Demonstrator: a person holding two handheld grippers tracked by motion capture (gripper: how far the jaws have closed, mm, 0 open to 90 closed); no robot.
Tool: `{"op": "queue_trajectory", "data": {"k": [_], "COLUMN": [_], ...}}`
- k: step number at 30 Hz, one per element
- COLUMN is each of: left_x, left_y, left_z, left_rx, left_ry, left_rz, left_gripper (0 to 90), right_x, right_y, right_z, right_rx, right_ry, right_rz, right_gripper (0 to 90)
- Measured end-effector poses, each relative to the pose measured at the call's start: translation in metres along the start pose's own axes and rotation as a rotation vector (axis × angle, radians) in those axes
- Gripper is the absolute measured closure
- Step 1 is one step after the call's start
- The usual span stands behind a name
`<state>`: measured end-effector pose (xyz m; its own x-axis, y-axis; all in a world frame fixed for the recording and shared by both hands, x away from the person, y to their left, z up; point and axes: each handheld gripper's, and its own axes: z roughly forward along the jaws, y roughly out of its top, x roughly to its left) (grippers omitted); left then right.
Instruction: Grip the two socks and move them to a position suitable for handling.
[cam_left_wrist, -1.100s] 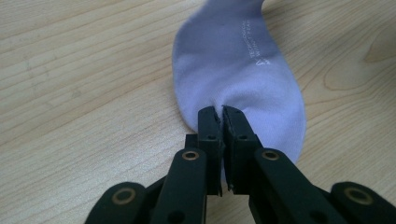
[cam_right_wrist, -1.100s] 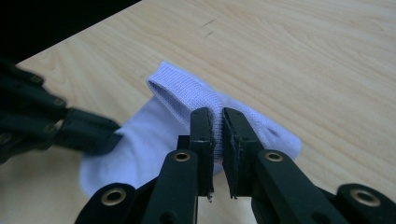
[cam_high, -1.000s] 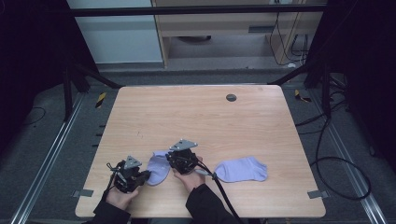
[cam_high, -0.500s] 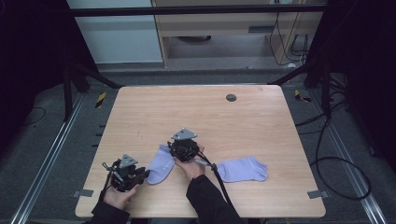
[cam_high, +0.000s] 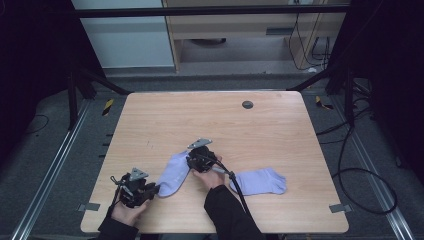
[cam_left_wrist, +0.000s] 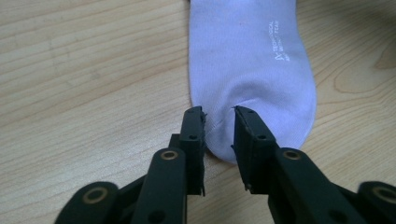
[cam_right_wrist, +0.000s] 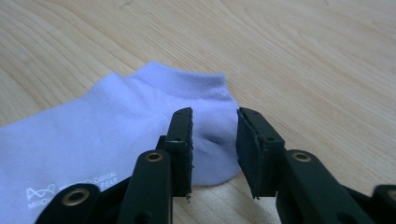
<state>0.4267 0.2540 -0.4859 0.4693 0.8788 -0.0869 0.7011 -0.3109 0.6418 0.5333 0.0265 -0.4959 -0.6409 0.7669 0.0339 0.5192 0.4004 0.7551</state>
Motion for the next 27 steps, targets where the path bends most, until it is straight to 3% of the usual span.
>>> {"op": "queue_trajectory", "data": {"k": [5, 11, 19, 21, 27], "left_x": [0.0, 0.002, 0.017, 0.024, 0.039], "left_y": [0.001, 0.003, 0.012, 0.016, 0.025], "left_z": [0.003, 0.002, -0.009, -0.01, -0.004], "left_rx": [0.018, 0.016, -0.046, -0.058, -0.051], "left_ry": [-0.008, -0.013, 0.02, 0.038, 0.067], "left_rz": [-0.01, -0.019, -0.035, -0.042, -0.053], "left_gripper": [84.8, 86.8, 87.0, 86.9, 86.6], "right_x": [-0.001, 0.0, 0.003, 0.007, 0.024], "right_y": [-0.002, -0.001, 0.001, -0.001, -0.015], "right_z": [0.004, 0.003, -0.017, -0.028, -0.045], "right_rx": [0.017, 0.038, -0.008, -0.029, -0.023], "right_ry": [-0.004, -0.003, 0.015, 0.03, 0.033], "right_rz": [0.005, 0.027, 0.018, 0.026, 0.002], "right_gripper": [76.4, 87.4, 88.5, 88.5, 88.1]}}
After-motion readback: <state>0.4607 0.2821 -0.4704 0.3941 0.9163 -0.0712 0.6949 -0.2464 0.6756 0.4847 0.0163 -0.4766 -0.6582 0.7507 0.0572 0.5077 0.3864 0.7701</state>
